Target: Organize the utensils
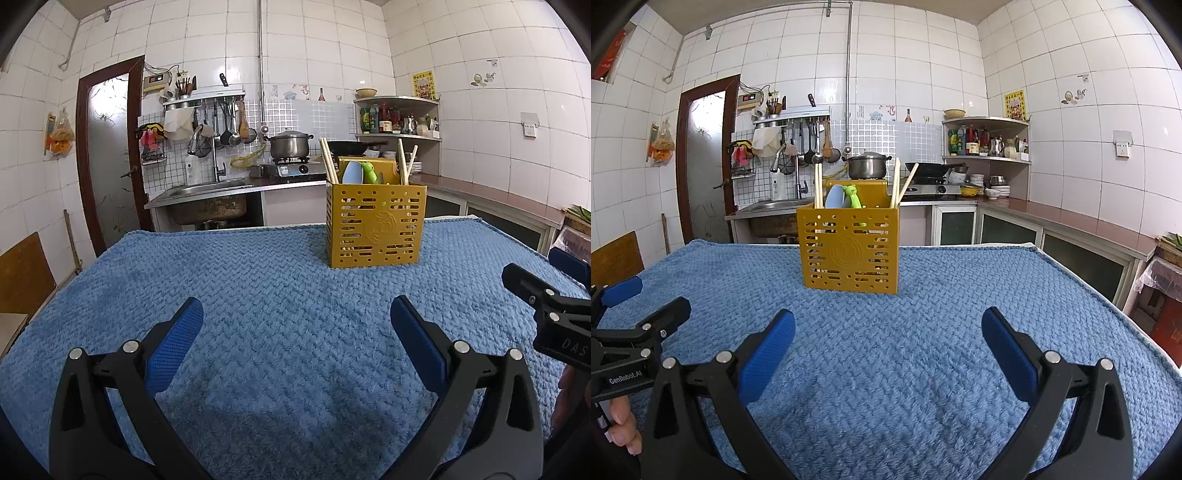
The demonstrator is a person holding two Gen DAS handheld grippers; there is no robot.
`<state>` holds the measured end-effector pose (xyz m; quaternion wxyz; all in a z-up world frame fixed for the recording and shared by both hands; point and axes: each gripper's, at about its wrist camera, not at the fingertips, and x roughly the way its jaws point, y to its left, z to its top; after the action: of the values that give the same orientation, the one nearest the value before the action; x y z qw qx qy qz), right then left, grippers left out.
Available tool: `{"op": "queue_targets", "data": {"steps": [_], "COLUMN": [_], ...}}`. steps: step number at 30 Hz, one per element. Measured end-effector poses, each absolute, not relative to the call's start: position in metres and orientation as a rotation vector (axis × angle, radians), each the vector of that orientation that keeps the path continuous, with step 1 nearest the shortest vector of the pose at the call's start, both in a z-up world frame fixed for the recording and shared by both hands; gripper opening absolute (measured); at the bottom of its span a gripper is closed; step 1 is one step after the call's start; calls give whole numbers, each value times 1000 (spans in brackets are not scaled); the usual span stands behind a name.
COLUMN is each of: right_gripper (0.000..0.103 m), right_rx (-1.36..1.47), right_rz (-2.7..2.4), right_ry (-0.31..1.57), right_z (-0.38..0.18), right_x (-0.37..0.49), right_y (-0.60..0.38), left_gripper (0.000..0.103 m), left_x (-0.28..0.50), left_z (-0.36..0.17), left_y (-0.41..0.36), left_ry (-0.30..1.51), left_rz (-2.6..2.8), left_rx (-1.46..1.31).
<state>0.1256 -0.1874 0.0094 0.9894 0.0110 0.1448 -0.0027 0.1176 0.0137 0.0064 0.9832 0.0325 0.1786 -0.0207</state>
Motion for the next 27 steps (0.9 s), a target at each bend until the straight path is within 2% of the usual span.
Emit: {"op": "queue_targets", "data": {"steps": [27], "right_gripper": [99], "right_rx": [22], "right_rz": [-5], "right_ry": [289], "right_z": [10], "right_x": [126], "right_y": [-188], "left_gripper": [98], "left_x": [121], "left_z": [5], "left_y": [15], "left_ry": [367], "left_rz": [-43], "left_rx": [59]}}
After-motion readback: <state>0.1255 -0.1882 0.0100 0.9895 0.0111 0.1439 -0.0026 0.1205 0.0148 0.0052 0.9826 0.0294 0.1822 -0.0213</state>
